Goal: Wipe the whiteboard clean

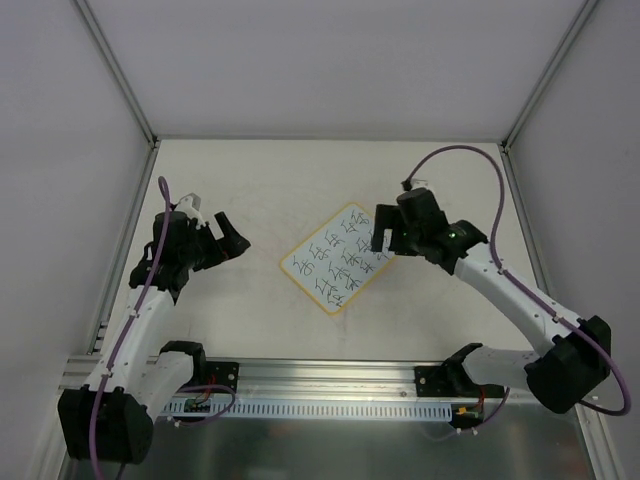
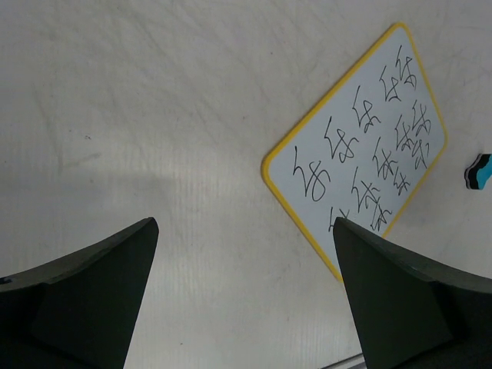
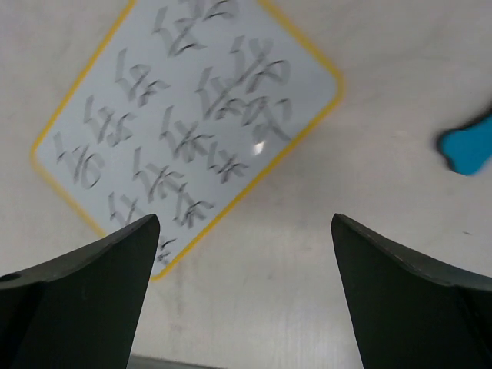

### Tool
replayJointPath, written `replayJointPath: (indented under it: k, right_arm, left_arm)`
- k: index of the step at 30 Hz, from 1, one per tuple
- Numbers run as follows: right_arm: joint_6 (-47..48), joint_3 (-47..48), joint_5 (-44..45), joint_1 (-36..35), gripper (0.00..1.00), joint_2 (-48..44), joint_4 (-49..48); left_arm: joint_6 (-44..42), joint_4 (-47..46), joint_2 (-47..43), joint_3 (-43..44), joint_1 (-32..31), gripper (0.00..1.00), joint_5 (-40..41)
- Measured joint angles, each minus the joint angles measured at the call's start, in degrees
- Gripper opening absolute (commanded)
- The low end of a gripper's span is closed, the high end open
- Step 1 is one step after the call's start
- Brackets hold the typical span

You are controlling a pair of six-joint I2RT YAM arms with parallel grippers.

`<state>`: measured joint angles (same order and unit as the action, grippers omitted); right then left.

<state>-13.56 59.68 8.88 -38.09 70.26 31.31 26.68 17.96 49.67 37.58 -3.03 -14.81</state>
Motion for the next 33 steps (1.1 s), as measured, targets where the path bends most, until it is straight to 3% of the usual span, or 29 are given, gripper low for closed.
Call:
replayJointPath:
  k: [5, 11, 21, 33]
  right_arm:
    - [-5.01, 0.5, 8.37, 16.15, 0.97, 2.25, 7.63]
    - [-11.72, 0.48, 10.08, 30.1, 0.8, 8.24, 12.17]
    - [-19.5, 3.69, 10.88, 34.05, 0.63, 21.03, 12.72]
    - [-20.06, 4.72, 7.1, 37.31, 0.53, 28.76, 7.78]
  left_arm:
    - [-1.2, -0.09, 6.25, 0.72, 0.0, 0.99, -2.19]
    - [-1.95, -0.07, 13.7, 2.8, -0.04, 0.99, -5.77]
    - [-2.82, -0.11, 18.56, 4.52, -7.32, 0.99, -7.56]
    - [-3.8, -0.11, 19.17, 4.76, -7.89, 0.99, -7.69]
